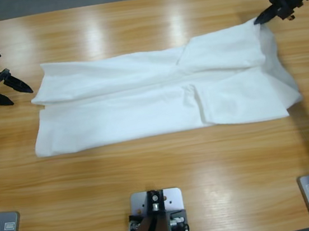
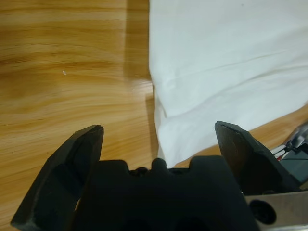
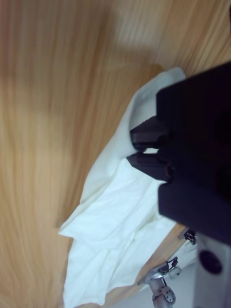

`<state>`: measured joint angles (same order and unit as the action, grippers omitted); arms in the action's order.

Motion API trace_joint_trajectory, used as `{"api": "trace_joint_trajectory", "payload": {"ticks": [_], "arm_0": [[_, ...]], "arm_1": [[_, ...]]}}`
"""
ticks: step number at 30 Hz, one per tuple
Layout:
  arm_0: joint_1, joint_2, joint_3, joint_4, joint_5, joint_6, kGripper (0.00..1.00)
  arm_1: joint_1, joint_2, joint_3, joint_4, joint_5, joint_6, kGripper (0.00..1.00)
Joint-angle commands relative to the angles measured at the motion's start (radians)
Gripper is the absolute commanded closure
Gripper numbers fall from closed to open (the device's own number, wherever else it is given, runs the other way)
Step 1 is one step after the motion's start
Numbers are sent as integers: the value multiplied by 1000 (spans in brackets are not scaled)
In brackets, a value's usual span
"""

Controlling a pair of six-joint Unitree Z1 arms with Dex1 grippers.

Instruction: Fold clothes

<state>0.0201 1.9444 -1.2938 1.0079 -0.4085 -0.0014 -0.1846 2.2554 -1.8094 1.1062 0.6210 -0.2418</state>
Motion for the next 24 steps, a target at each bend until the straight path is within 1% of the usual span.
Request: {"api": "trace_joint_trajectory", "payload": {"ticks": [1, 2, 3, 9, 12, 15, 16, 18, 20, 24], "arm_0": [[-12, 17, 27, 18, 16, -8, 96], [-12, 16, 27, 18, 16, -8, 96], [-12, 16, 27, 18, 16, -8, 96], [-12, 9, 27, 18, 16, -8, 96], [-12, 3, 27, 20, 16, -9, 96], [-12, -2, 27, 20, 15, -9, 96], [-13, -4, 27, 20, 15, -9, 96], [-16, -13, 28, 20, 14, -9, 96], [-16, -25, 30, 20, 14, -9, 96], [-18, -32, 33, 20, 13, -9, 96]], "arm_1": [[-12, 105, -113, 86, -26, -5, 330], [-12, 101, -113, 91, -36, -5, 29], [-12, 94, -115, 98, -53, -5, 0], [-12, 11, -149, 157, -140, 13, 0], [-3, -43, -140, 184, -144, 14, 0], [52, -104, -43, 168, -134, 15, 0], [75, -132, 19, 135, -122, 21, 0], [119, -213, 201, 2, -104, 65, 0], [159, -266, 332, -91, -94, 105, 0], [230, -302, 466, -201, -71, 167, 0]]}}
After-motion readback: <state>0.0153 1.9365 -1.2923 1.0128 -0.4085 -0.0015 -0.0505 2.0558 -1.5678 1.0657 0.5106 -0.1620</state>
